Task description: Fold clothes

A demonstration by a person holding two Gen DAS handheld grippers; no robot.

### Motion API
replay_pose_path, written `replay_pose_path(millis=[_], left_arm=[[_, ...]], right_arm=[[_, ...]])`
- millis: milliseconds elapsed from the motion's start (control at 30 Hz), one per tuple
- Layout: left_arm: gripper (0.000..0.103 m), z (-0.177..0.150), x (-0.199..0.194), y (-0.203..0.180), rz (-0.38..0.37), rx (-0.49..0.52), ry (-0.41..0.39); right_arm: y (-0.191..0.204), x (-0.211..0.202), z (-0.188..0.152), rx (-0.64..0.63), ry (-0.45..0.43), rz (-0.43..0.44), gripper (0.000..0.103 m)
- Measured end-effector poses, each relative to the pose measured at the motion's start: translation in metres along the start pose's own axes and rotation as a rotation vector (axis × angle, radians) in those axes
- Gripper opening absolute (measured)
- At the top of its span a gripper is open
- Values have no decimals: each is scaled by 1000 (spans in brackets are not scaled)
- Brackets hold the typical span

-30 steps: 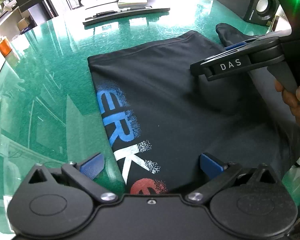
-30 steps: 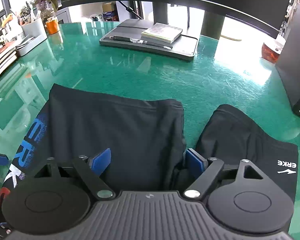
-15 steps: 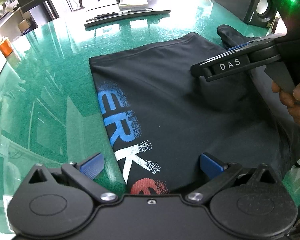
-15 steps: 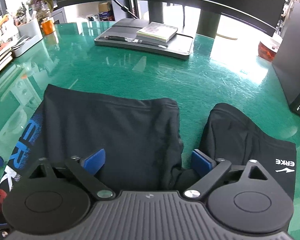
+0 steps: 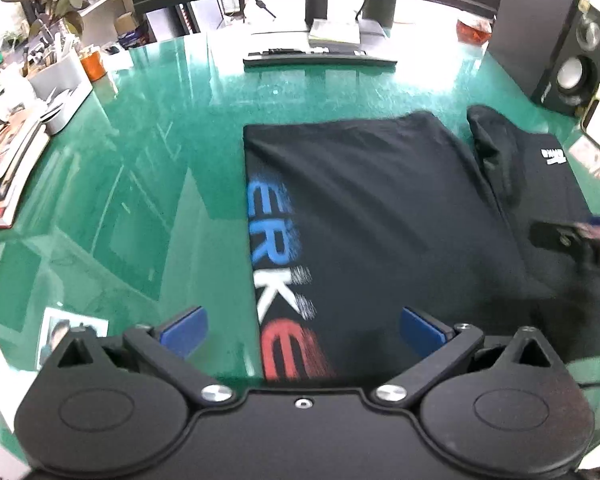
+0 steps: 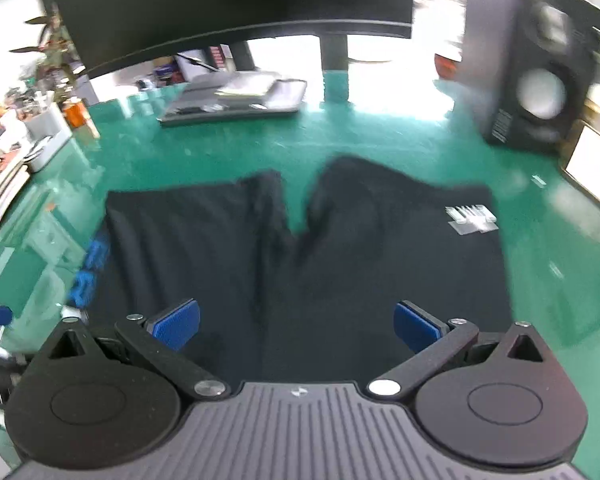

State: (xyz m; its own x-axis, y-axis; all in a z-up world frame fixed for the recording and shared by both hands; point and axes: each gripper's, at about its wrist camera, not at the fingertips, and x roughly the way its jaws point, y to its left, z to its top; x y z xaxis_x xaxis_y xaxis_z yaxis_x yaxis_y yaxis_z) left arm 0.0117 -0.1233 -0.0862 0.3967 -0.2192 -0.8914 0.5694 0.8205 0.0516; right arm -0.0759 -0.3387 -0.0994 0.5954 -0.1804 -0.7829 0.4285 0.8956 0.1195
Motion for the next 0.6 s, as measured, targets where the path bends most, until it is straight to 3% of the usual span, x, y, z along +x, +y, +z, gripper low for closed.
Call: replay_pose_path(millis=[233,333,467,533,600], left_arm=[[103,2,-41,-17,21,115,-88],[103,-2,-59,-12,-13,122,-130],[102,-16,-74,-2,-61,110,-153],[102,-26,-79,0,-70,117,-159],[102,-35,-85,-2,-82,132,-171]], right_arm=[[10,-58,-29,-29,-113,-202,103],[16,-82,-31,3,-186,-205,103],[4,-112,-36,258,-177,-6,103],[8,-113,-38,272,-93,-28,103],[21,-126,-49,216,-133,-150,103]])
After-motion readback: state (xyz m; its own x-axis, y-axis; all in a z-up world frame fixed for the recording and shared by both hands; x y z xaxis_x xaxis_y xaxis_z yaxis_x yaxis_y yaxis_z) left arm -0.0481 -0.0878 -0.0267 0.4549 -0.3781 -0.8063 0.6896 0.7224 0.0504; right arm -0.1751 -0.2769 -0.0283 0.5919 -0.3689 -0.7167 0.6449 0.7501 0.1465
